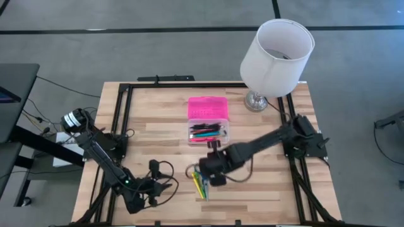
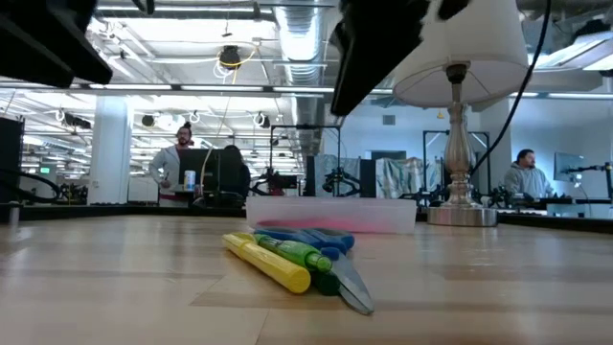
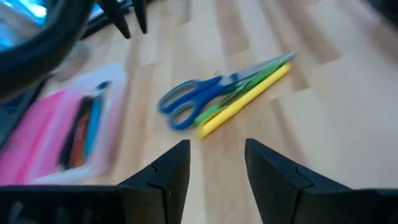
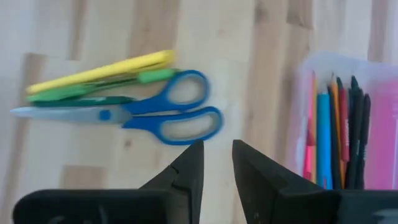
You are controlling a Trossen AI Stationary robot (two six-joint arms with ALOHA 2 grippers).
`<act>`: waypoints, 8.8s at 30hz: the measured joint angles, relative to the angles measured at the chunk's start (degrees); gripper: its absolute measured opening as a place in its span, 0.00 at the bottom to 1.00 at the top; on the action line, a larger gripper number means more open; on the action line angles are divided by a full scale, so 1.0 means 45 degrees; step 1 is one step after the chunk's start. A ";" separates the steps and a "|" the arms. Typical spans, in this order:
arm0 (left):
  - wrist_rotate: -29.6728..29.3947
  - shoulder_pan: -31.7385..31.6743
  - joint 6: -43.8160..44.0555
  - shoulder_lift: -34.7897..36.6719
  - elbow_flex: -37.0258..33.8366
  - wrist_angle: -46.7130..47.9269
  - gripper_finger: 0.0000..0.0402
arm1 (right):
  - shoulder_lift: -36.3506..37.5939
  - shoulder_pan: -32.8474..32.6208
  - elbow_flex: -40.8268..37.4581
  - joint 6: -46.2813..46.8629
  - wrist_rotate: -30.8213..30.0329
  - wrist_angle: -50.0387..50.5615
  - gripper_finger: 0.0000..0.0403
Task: Pick & place school supplies into a supply box
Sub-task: Put the yellow highlighter pen into the supply box
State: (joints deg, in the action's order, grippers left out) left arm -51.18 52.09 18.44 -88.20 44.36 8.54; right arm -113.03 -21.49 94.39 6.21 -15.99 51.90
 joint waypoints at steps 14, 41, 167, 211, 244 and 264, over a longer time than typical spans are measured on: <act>0.3435 -0.2301 -0.3696 -0.2257 0.0131 -0.4517 0.37 | -0.0141 -0.4384 -0.0005 0.4868 -0.4766 0.1759 0.16; 0.8958 -0.5298 -0.5878 -0.6810 0.4051 -0.6117 0.37 | -0.0146 -0.7731 0.0005 0.8997 -0.7945 0.1586 0.16; 1.0950 -0.5341 0.1700 -0.4687 0.4206 0.5243 0.13 | -0.0568 -0.6791 -0.0005 0.8186 -0.7090 0.1360 0.16; 1.0561 -0.5341 0.0932 -0.4775 0.4826 0.5934 0.13 | -0.0568 -0.6787 -0.0005 0.8181 -0.7090 0.1360 0.16; 0.3955 -0.5546 -0.0765 -0.4823 0.7825 0.9934 0.13 | -0.0563 -0.6767 -0.0005 0.8160 -0.7105 0.1373 0.16; 0.5027 -1.0375 -0.6056 -0.4813 0.8082 0.4360 0.13 | -0.0563 -0.6689 -0.0005 0.7948 -0.7102 0.1405 0.16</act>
State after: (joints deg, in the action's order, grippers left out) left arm -28.56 5.40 -8.81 -109.86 80.73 28.16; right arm -115.57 -51.59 94.37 41.98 -47.95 58.22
